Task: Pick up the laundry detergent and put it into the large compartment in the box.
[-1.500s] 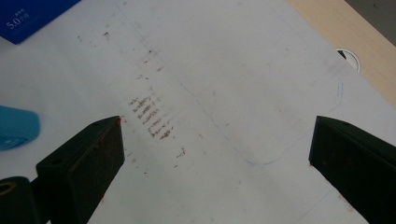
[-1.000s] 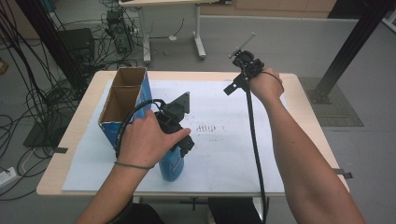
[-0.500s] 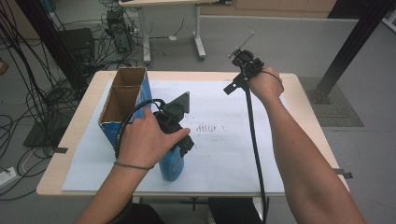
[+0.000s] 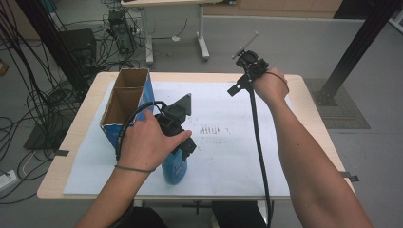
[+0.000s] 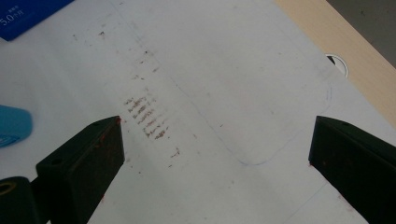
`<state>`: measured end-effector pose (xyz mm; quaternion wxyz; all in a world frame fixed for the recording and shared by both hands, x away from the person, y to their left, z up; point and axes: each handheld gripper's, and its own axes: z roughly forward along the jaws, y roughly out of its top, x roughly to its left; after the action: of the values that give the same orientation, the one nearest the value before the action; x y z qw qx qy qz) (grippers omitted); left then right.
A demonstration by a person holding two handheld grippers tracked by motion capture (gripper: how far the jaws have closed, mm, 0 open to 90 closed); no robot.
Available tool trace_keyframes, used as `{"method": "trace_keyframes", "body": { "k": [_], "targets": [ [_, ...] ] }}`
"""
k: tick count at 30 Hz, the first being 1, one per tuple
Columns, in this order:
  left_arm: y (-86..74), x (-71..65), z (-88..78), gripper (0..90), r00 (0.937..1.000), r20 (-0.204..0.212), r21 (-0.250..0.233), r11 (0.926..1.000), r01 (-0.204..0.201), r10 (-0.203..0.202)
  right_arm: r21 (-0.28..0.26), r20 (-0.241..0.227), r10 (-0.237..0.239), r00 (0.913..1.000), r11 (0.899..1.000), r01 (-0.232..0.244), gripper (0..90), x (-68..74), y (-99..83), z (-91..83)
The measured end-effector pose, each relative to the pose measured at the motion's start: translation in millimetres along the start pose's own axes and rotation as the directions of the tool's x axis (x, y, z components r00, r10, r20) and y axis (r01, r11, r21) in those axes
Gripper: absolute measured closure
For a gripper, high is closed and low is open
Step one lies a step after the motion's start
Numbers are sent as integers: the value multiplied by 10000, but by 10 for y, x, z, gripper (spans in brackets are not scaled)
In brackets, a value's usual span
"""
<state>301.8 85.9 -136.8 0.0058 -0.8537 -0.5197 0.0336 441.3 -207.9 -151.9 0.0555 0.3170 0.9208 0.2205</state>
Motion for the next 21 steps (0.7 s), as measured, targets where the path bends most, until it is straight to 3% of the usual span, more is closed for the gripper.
{"method": "trace_keyframes", "body": {
  "k": [21],
  "targets": [
    [15, -36, -12, 52, 9999, -87, 51, 10000, -51, 52, 10, 21, 25, 10000, 10000, -25, 34, 1, -6, -13]
  ]
}}
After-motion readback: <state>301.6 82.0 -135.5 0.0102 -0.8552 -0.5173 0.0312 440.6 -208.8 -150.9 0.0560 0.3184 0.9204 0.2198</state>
